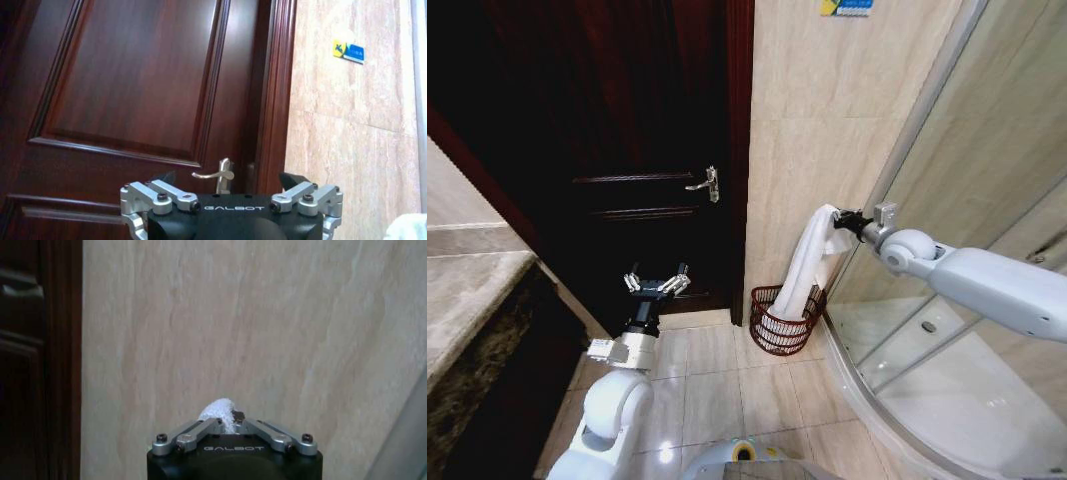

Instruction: Discard the used towel into the hamper.

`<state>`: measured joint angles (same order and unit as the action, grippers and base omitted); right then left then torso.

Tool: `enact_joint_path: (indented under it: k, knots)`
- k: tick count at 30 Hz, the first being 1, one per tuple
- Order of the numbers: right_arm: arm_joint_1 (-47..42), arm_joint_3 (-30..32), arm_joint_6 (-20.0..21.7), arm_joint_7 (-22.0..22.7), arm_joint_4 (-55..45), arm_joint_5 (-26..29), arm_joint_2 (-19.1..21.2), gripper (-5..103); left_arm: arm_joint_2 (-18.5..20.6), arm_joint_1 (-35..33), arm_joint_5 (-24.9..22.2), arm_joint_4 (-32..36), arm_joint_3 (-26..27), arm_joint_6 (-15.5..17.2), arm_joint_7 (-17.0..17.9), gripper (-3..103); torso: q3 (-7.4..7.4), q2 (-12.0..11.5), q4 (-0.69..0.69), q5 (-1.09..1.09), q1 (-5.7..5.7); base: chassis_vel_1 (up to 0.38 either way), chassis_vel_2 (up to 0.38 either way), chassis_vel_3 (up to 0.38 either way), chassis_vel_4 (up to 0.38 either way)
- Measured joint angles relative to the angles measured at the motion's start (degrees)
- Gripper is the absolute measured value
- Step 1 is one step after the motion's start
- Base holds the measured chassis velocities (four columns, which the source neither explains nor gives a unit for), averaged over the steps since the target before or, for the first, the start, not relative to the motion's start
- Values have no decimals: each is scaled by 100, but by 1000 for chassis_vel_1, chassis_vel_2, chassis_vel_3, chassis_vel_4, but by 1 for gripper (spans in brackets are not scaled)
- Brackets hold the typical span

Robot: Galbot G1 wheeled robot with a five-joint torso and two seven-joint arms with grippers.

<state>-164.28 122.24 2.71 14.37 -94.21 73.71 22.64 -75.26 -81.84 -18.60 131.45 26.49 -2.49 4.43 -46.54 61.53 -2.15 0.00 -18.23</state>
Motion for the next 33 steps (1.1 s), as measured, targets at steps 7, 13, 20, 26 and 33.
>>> enact_joint_path:
  k: [7, 13, 20, 26, 33]
  knots:
    - [-196, 55, 78, 71, -42, -131, -52, 2, 0, 0, 0, 0, 0, 0, 0, 100, 88, -170, 1, 1, 81, 0, 0, 0, 0]
    - [-243, 77, 86, 90, -27, -147, -24, 2, 0, 0, 0, 0, 0, 0, 0, 100, 176, -349, 0, 0, 171, 0, 0, 0, 0]
    - [-281, 78, 86, 94, -33, -200, -58, 2, 0, 0, 0, 0, 0, 0, 0, 100, 272, -530, 0, 0, 256, 0, 0, 0, 0]
    - [-305, 78, 86, 97, -94, -217, -153, 2, 0, 0, 0, 0, 0, 0, 0, 100, 353, -683, 0, 0, 330, 0, 0, 0, 0]
    - [-464, 114, 85, 107, -143, -285, -211, 2, 0, 0, 0, 0, 0, 0, 0, 100, 464, -895, 0, 0, 429, 0, 0, 0, 0]
